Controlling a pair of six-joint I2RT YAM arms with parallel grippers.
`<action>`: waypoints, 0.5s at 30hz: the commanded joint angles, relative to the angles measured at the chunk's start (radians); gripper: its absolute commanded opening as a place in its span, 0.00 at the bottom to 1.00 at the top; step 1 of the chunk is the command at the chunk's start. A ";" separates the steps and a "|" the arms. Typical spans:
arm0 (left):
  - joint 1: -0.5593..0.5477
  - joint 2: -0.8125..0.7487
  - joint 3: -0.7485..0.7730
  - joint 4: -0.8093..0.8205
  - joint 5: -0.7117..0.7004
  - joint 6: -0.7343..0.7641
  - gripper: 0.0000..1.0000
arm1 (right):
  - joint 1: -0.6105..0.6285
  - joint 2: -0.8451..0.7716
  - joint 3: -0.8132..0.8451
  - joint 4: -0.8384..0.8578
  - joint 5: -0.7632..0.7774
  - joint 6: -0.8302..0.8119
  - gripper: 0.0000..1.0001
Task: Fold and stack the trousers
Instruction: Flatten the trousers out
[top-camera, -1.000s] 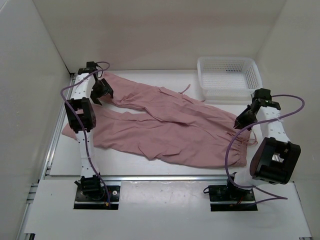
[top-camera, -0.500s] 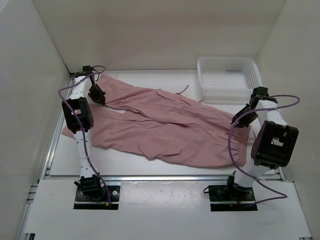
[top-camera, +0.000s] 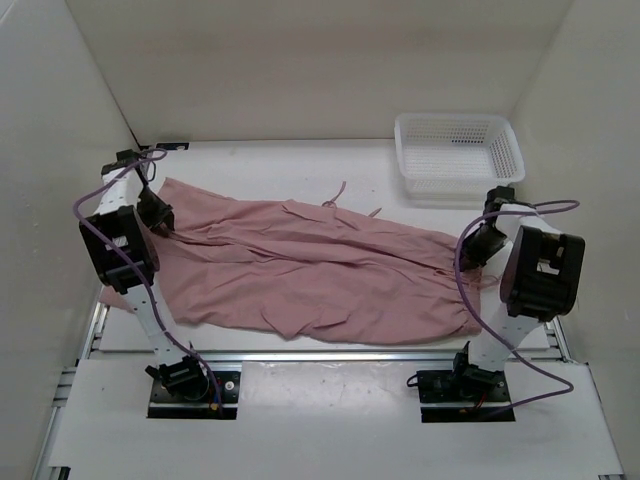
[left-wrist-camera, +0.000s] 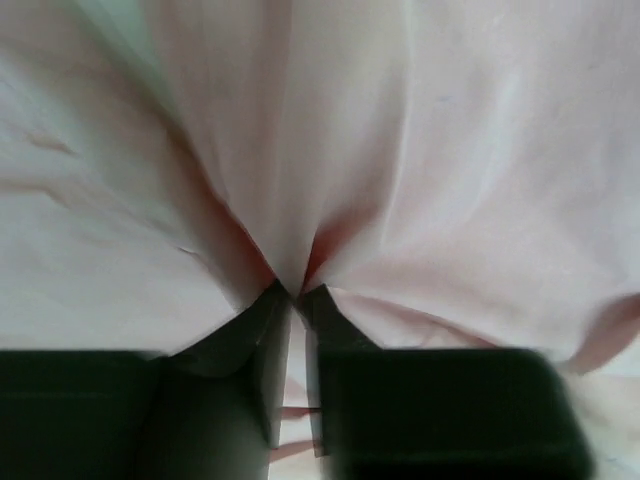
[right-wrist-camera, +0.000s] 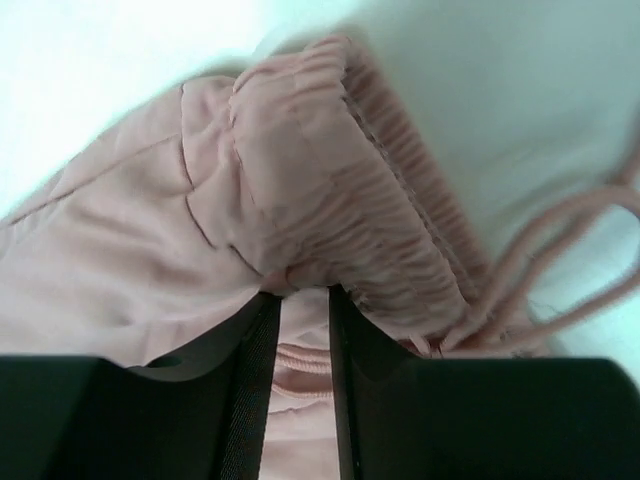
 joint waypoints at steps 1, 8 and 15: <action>0.012 -0.093 -0.024 0.029 -0.038 0.034 0.40 | -0.003 -0.110 -0.046 -0.024 0.087 0.031 0.32; -0.077 -0.128 0.076 -0.018 0.022 0.054 1.00 | 0.152 -0.241 0.075 -0.124 0.246 0.031 0.45; -0.152 -0.011 0.350 -0.077 0.062 0.054 0.92 | 0.126 -0.114 0.208 -0.115 0.113 0.068 0.58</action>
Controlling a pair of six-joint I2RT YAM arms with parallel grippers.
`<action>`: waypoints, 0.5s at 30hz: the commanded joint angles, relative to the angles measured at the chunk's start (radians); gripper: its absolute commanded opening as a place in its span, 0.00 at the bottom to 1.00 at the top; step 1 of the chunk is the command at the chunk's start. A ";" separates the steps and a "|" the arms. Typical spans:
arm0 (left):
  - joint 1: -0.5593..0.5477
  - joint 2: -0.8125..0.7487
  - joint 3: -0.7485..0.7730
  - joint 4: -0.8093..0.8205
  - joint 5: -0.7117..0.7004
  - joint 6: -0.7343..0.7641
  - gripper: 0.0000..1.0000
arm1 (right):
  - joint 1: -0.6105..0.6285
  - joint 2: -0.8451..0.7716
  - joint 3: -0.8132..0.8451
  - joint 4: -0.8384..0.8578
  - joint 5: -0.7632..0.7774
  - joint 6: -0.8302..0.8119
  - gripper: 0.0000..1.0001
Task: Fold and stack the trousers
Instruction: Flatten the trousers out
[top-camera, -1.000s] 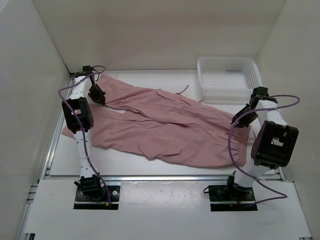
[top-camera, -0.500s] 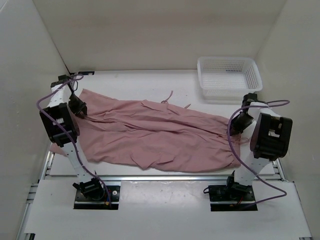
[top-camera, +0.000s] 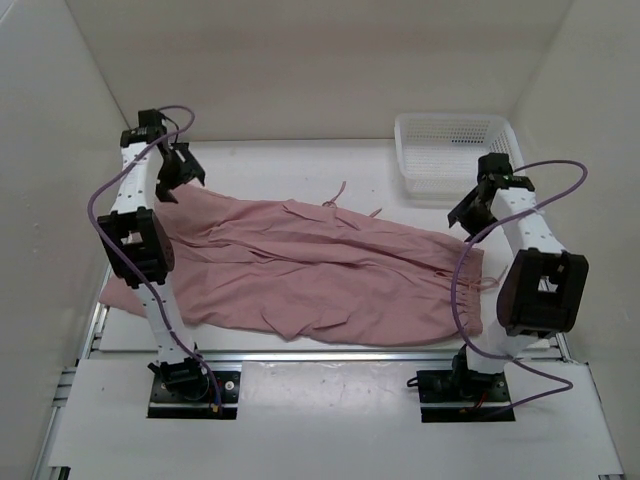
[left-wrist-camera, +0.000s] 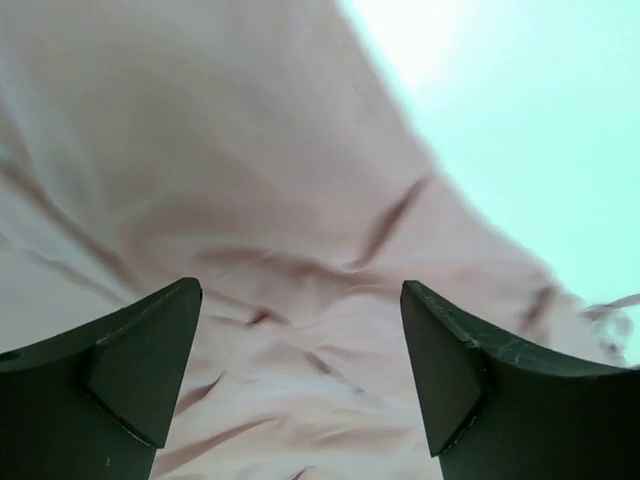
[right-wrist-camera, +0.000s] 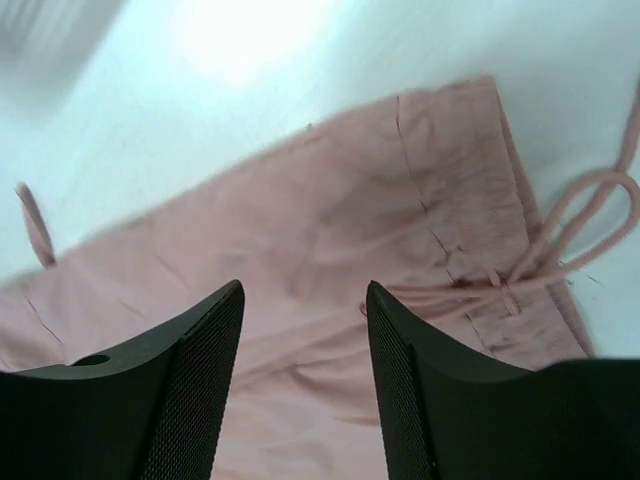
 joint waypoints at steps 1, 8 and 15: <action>-0.021 0.035 0.209 -0.057 0.023 0.010 0.92 | -0.042 0.102 0.107 -0.018 -0.050 0.038 0.58; -0.039 0.296 0.506 -0.093 0.083 -0.013 1.00 | -0.093 0.265 0.195 -0.018 -0.188 0.166 0.58; -0.049 0.443 0.532 -0.099 0.040 -0.013 1.00 | -0.135 0.356 0.195 -0.018 -0.198 0.212 0.59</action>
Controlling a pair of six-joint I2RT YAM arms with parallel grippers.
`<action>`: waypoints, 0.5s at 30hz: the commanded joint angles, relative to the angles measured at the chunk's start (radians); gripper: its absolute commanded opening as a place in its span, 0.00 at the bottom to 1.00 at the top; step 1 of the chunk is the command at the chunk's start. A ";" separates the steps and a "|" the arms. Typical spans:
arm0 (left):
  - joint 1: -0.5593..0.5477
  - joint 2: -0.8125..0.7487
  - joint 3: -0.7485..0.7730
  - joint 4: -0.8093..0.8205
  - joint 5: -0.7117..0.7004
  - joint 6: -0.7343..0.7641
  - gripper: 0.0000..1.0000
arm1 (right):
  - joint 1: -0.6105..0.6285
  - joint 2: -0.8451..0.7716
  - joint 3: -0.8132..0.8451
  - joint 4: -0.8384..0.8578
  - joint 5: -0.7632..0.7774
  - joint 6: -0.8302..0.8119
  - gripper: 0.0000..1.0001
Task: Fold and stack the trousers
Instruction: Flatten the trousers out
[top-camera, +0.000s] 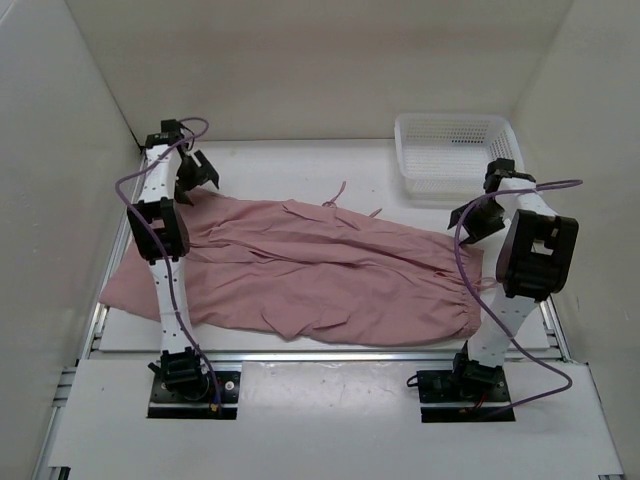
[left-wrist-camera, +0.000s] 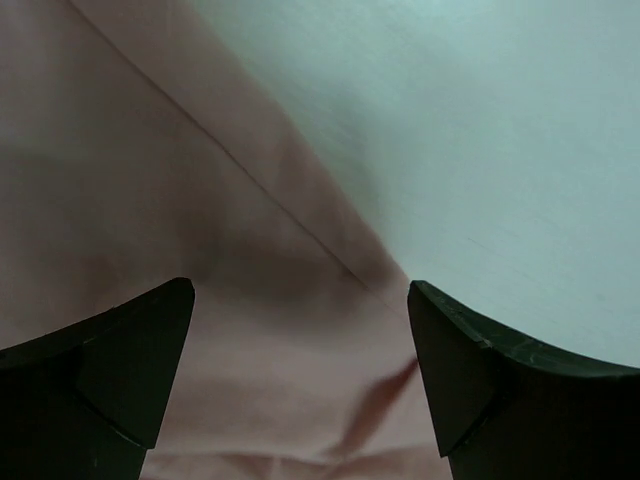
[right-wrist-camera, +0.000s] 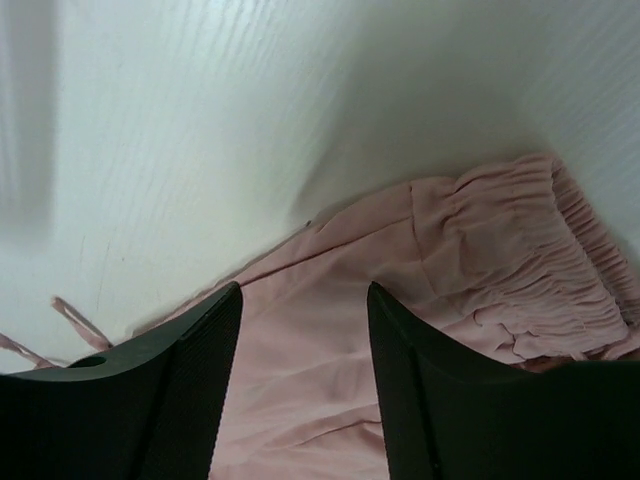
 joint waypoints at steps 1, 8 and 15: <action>-0.012 -0.013 0.019 -0.032 -0.011 -0.004 1.00 | -0.013 0.037 0.033 -0.016 -0.012 0.043 0.57; -0.012 0.013 0.019 -0.003 -0.011 0.005 0.52 | -0.013 0.101 0.033 0.003 0.011 0.043 0.35; -0.003 -0.083 0.008 0.006 -0.013 0.005 0.10 | -0.022 0.033 0.052 -0.006 0.080 0.011 0.00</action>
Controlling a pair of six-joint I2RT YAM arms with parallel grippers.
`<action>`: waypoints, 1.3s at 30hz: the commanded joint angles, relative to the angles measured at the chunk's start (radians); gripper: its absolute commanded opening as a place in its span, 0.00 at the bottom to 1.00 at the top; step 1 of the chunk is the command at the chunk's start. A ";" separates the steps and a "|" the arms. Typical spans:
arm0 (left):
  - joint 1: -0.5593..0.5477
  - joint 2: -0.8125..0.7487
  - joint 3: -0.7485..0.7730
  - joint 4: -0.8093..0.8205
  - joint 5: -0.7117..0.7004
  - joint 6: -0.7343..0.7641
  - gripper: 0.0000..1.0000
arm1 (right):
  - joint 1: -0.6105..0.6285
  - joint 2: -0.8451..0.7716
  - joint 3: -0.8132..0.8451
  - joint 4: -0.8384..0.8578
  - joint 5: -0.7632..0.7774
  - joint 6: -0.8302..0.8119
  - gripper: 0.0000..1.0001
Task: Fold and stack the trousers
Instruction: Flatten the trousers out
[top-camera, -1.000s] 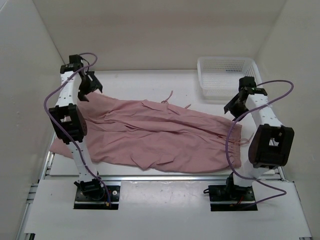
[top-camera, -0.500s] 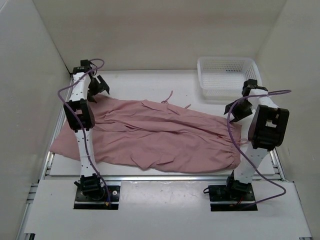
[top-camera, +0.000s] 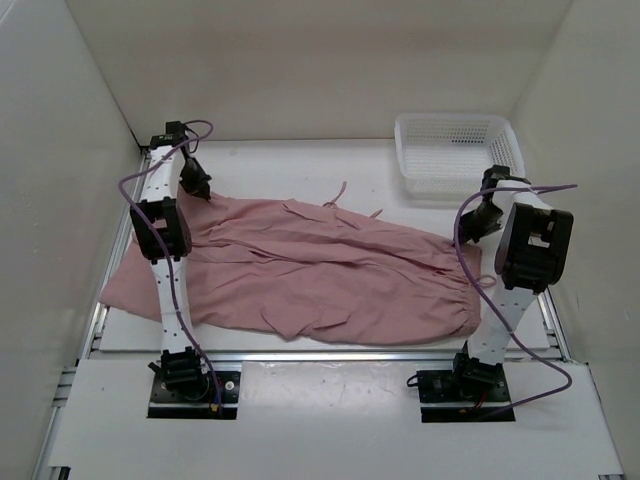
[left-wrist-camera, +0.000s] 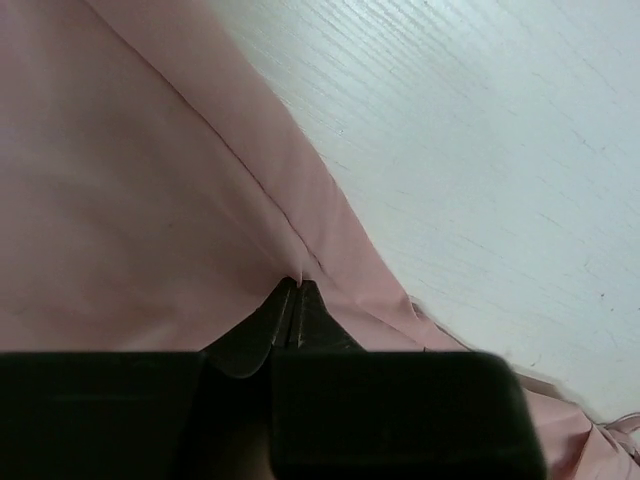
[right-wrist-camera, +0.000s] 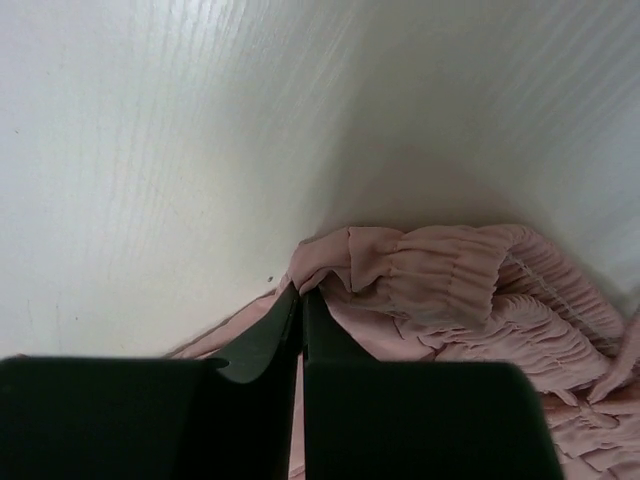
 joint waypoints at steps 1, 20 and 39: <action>0.018 -0.160 -0.032 0.028 -0.033 0.013 0.10 | -0.010 -0.116 0.046 -0.007 0.104 -0.026 0.00; 0.087 -0.111 0.184 0.130 0.176 -0.065 0.46 | -0.010 -0.133 0.261 -0.021 0.261 -0.126 0.12; 0.086 -0.372 -0.323 0.119 -0.034 0.036 0.59 | -0.010 -0.547 -0.181 0.018 0.169 -0.244 0.65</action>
